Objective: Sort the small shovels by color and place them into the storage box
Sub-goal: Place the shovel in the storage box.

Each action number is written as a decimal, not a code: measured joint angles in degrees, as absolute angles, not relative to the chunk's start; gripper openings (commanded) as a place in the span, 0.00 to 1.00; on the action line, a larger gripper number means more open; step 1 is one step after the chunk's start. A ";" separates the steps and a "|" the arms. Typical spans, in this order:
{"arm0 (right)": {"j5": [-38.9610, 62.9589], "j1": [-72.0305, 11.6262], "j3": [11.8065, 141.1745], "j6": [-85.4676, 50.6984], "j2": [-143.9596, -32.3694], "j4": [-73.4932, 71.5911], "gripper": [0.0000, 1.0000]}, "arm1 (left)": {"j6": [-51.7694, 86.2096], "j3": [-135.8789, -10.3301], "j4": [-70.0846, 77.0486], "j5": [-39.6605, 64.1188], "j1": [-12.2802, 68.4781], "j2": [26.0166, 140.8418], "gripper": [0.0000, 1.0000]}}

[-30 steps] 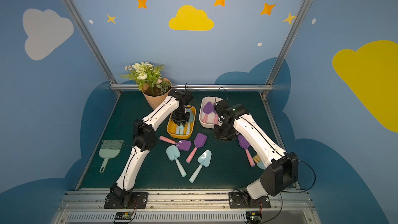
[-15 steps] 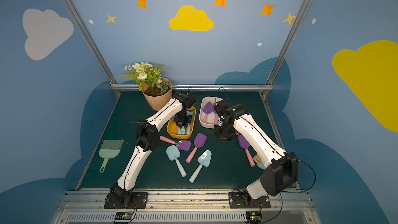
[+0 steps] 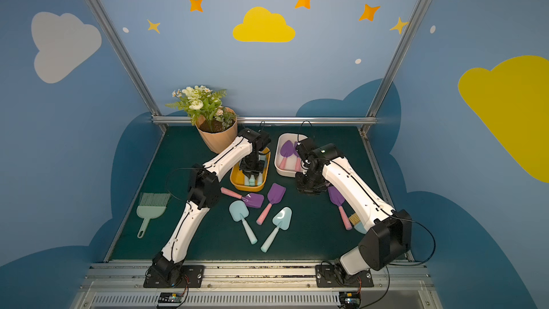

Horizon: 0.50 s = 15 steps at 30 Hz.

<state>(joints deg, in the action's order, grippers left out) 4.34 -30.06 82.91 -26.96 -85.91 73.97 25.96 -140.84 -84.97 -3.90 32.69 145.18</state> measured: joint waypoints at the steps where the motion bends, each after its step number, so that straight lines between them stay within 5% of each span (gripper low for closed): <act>1: 4.34 -30.06 82.91 -26.94 -85.91 73.97 0.35 | 25.98 -140.81 -84.97 -3.92 32.69 145.18 0.12; 15: 4.43 -30.02 82.56 -26.96 -85.91 73.97 0.35 | 26.15 -140.77 -84.99 -4.05 32.82 145.05 0.19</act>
